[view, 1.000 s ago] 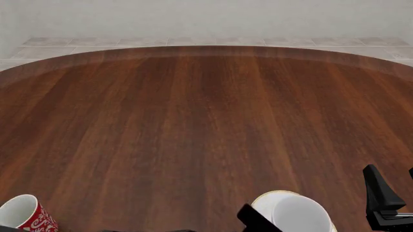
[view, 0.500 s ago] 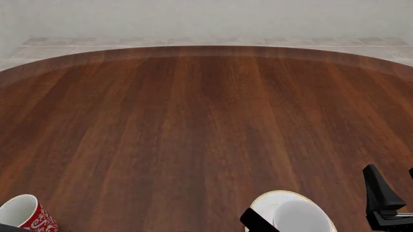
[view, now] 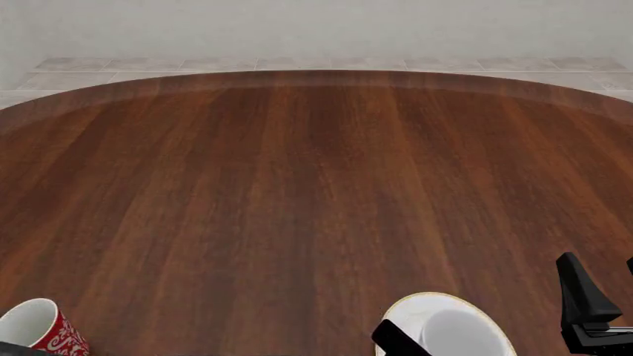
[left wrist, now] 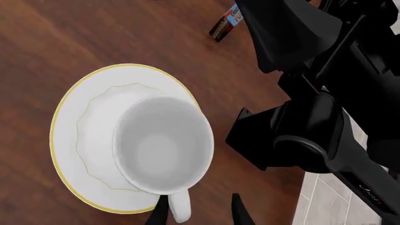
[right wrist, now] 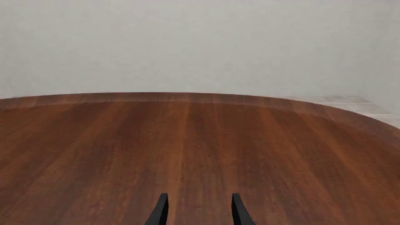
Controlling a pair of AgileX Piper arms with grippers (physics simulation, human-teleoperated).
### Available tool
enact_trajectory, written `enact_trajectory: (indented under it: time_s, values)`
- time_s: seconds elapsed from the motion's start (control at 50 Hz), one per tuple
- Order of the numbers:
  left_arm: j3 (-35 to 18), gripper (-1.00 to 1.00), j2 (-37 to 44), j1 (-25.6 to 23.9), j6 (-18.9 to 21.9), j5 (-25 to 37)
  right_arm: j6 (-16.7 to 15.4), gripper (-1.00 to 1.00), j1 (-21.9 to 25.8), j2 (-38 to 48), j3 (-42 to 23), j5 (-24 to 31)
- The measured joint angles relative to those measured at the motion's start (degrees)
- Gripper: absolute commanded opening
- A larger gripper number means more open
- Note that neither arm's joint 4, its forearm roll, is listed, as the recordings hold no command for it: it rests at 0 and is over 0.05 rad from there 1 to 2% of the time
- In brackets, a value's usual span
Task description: Put the white mug on the plate.
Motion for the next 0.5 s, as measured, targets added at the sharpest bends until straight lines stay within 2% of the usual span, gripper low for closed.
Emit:
enact_trajectory:
  time_s: [0.5]
  values:
    - [-0.1, 1.0, -3.0, -0.1, 0.3, 2.7, 0.0, 1.0, 0.0, 0.0, 0.0, 0.0]
